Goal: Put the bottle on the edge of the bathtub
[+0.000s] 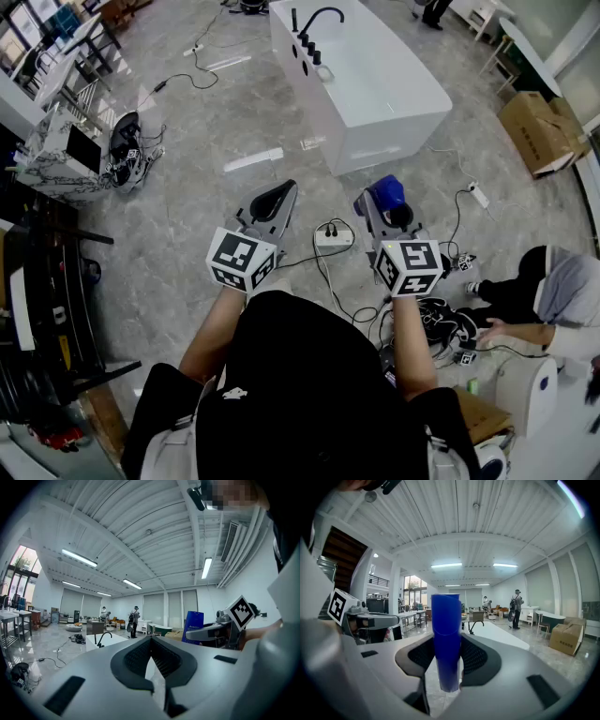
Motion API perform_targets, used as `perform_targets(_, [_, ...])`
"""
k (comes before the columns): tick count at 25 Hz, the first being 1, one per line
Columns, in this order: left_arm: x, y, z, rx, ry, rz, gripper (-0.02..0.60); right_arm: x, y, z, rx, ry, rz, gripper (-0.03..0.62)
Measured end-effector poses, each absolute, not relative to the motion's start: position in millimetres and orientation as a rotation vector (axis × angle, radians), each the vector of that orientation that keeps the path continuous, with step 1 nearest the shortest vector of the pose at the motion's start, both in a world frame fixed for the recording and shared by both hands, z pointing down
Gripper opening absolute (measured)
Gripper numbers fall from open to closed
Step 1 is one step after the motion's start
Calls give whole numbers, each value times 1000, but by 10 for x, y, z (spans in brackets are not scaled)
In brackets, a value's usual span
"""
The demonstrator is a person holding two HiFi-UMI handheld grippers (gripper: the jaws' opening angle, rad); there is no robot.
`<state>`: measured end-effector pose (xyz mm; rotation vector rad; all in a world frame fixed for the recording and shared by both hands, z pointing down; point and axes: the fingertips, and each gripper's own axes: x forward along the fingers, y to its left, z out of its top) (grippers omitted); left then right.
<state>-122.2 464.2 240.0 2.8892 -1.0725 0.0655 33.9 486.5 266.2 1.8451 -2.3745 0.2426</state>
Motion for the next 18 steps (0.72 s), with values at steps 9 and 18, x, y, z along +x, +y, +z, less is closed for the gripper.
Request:
perform_targets(9, [-1159, 4709, 2451, 2874, -1087, 81, 12, 407, 4912, 2727, 1824, -2390, 263, 166])
perform_targets(18, [-1205, 4430, 2548, 2862, -1095, 88, 12, 338, 4639, 2792, 1802, -2401, 250, 166])
